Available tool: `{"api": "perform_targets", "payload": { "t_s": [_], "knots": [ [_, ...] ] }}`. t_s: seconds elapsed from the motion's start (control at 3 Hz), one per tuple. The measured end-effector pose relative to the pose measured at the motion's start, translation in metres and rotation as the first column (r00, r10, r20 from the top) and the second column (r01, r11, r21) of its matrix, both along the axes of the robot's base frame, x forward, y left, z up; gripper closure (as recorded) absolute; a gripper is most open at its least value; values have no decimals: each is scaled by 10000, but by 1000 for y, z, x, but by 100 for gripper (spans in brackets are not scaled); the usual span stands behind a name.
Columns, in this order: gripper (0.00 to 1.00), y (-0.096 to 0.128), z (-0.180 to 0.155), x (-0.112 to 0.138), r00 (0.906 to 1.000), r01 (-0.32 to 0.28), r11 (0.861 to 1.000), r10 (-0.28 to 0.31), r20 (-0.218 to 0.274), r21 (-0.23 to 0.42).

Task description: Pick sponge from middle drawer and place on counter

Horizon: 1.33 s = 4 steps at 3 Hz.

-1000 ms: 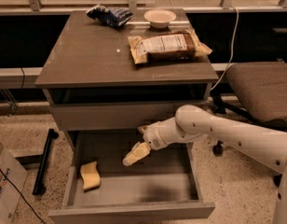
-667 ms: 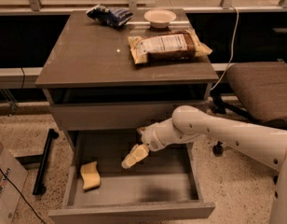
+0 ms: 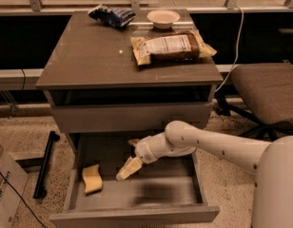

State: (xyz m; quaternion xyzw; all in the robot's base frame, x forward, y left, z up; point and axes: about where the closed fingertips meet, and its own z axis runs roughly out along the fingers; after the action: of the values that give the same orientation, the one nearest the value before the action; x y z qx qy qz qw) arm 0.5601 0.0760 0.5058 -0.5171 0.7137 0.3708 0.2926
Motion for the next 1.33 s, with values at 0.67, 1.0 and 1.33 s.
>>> {"api": "perform_targets", "payload": {
  "t_s": [0.67, 1.0, 1.33],
  "knots": [
    [0, 63, -67, -15, 9948, -799, 9903, 864, -535, 1133],
    [0, 97, -90, -26, 9876, -1290, 9815, 1400, -713, 1412],
    [0, 130, -108, -35, 9796, -1685, 9721, 1836, -820, 1632]
  ]
}}
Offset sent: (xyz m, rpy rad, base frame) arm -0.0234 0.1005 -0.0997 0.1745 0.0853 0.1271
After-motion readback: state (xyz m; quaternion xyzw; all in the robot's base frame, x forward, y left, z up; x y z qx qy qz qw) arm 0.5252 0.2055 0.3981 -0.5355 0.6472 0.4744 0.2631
